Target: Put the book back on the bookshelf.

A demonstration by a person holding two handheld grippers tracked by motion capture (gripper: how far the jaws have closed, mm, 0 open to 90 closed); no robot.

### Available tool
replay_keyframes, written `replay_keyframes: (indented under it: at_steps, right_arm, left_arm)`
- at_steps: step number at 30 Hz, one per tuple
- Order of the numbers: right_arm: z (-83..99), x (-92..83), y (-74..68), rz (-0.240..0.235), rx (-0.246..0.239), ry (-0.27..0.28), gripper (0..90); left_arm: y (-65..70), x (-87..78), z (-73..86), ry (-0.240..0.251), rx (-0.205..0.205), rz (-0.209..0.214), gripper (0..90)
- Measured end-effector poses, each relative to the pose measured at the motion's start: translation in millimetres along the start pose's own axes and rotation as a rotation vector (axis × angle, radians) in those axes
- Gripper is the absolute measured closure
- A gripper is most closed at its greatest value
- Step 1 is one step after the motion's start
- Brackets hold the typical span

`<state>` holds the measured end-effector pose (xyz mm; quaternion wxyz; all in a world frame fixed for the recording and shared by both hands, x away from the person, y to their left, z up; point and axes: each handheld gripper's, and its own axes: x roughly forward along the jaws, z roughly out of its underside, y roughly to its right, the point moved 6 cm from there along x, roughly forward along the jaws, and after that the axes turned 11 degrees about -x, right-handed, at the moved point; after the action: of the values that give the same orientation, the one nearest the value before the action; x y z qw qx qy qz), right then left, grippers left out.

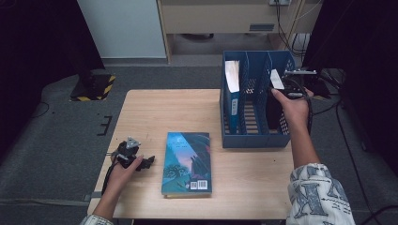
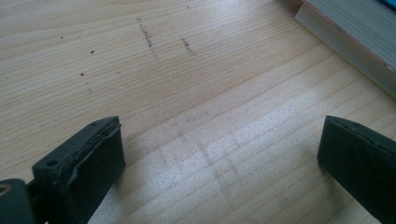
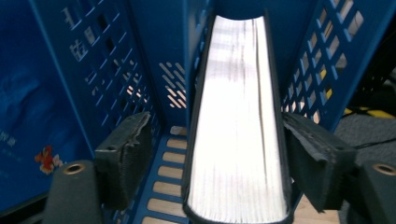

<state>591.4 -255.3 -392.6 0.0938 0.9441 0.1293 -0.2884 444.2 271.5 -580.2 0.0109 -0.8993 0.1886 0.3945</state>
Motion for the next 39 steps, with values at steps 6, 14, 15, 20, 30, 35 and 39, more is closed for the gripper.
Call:
replay_keyframes:
  at_steps: [6,14,15,20,30,35,39]
  right_arm:
    - [0.2,-9.5,-4.1,-0.005,-0.010,0.027,18.8]
    - [5.4,-31.4,-8.6,-0.007,-0.007,0.076,12.3]
    - [6.7,-34.2,-9.4,-0.010,-0.001,0.083,11.6]
    - [17.4,-46.9,-12.8,-0.032,0.017,0.120,9.6]
    - [57.0,-57.1,-35.6,-0.076,0.004,0.143,8.6]
    - [61.5,-60.2,-48.3,-0.084,-0.018,0.158,8.6]
    - [61.7,-61.3,-54.0,-0.077,-0.048,0.156,8.6]
  left_arm:
    - [0.1,0.0,0.0,0.000,-0.001,0.000,0.0]
    - [-0.2,-0.2,0.1,-0.004,0.003,0.000,0.0]
    - [-0.2,-0.1,0.1,-0.003,0.004,0.000,0.0]
    - [-0.1,-0.1,0.0,-0.004,0.003,-0.001,0.0]
    - [0.0,0.1,-0.1,-0.003,0.002,-0.001,0.0]
    - [0.1,0.2,-0.1,-0.003,0.002,-0.001,0.0]
    - [0.1,0.2,-0.1,-0.003,0.002,-0.001,0.0]
